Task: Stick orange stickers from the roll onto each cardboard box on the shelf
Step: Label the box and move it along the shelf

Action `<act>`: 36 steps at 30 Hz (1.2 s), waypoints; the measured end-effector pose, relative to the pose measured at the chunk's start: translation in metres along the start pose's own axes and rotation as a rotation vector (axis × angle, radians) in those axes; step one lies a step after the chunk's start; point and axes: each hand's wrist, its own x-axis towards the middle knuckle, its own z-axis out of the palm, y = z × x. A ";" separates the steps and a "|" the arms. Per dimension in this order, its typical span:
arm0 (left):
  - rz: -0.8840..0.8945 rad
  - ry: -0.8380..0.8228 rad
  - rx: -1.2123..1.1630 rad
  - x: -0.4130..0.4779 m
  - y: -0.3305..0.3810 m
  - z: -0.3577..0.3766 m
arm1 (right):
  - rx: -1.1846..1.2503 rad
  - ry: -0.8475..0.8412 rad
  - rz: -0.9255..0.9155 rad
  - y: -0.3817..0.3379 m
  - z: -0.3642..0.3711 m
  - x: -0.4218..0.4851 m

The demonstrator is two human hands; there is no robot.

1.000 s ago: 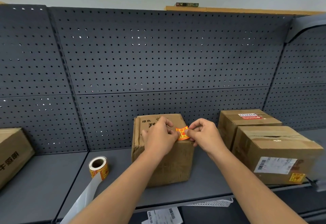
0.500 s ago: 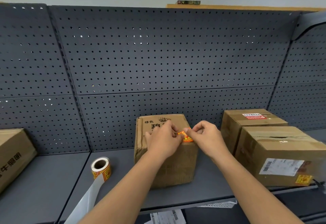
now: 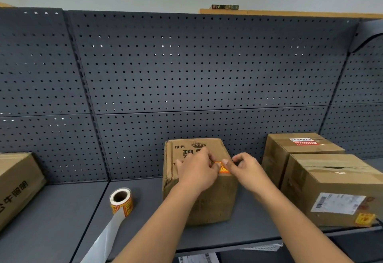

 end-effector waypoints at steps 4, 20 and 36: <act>0.014 -0.066 0.044 0.002 0.003 0.001 | 0.113 -0.076 0.054 0.004 0.005 0.001; 0.065 -0.046 0.143 0.015 -0.004 0.010 | 0.020 0.029 -0.010 0.000 0.020 0.006; 0.045 -0.026 0.193 0.020 -0.004 0.016 | 0.221 0.011 0.088 -0.006 0.017 0.004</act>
